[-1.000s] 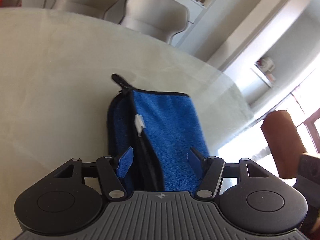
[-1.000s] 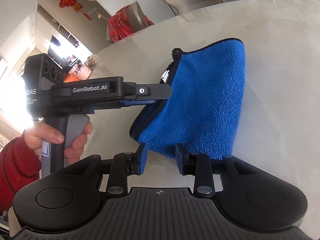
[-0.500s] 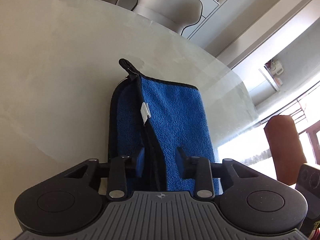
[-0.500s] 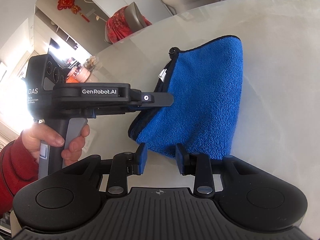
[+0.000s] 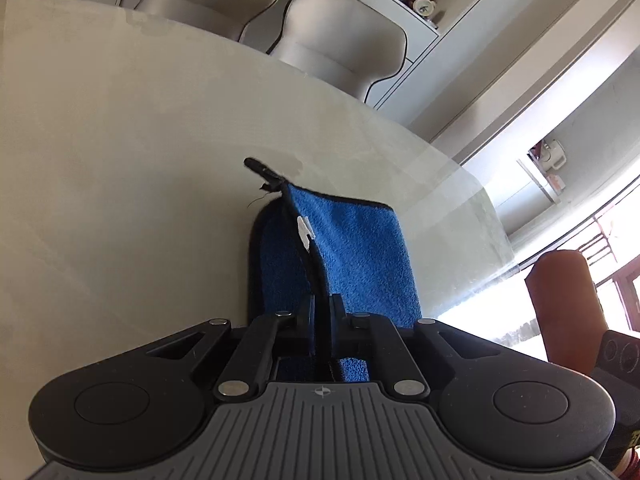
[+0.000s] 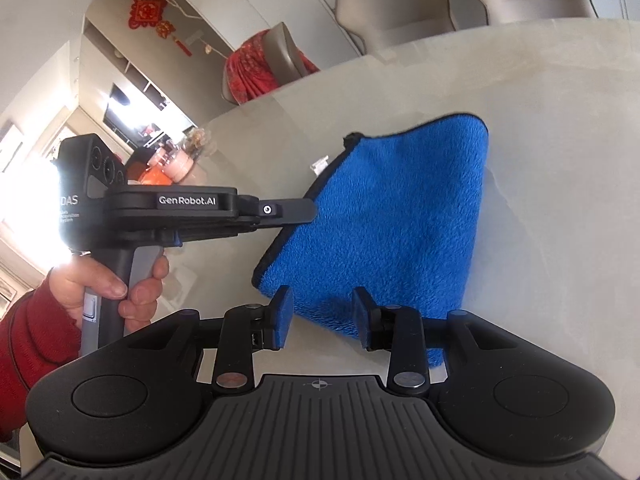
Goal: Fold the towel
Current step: 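Lift and fold the towel in half with both grippers toward the other edge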
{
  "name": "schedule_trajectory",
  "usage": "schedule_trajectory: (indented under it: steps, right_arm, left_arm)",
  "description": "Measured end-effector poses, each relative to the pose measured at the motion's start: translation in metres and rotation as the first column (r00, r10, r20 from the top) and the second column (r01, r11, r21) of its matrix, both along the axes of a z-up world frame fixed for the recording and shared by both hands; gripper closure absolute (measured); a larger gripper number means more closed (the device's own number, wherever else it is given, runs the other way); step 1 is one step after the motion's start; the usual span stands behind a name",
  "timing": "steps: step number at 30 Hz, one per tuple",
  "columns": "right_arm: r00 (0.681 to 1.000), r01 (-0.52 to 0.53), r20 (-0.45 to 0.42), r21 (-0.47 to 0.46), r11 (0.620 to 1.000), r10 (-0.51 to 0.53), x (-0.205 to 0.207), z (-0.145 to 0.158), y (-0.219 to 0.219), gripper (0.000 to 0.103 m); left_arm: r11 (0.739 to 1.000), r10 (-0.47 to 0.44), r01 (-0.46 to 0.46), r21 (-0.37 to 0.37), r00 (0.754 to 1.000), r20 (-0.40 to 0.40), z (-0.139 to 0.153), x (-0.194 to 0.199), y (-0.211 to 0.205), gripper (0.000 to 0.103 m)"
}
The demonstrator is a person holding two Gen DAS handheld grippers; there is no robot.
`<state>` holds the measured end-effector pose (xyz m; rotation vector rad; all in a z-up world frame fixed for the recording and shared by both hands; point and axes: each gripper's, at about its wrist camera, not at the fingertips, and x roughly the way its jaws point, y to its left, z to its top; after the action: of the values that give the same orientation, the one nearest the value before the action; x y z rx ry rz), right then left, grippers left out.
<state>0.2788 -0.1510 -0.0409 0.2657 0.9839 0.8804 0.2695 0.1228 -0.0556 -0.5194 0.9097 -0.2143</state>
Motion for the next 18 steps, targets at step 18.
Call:
schedule_trajectory:
  steps: [18]
  right_arm:
    - [0.996,-0.081,-0.037,-0.065,0.995,0.078,0.004,-0.022,0.022,0.067]
  left_arm:
    - [0.995,-0.040,0.045,0.092,0.998,-0.052,-0.021,0.001,0.010,0.081]
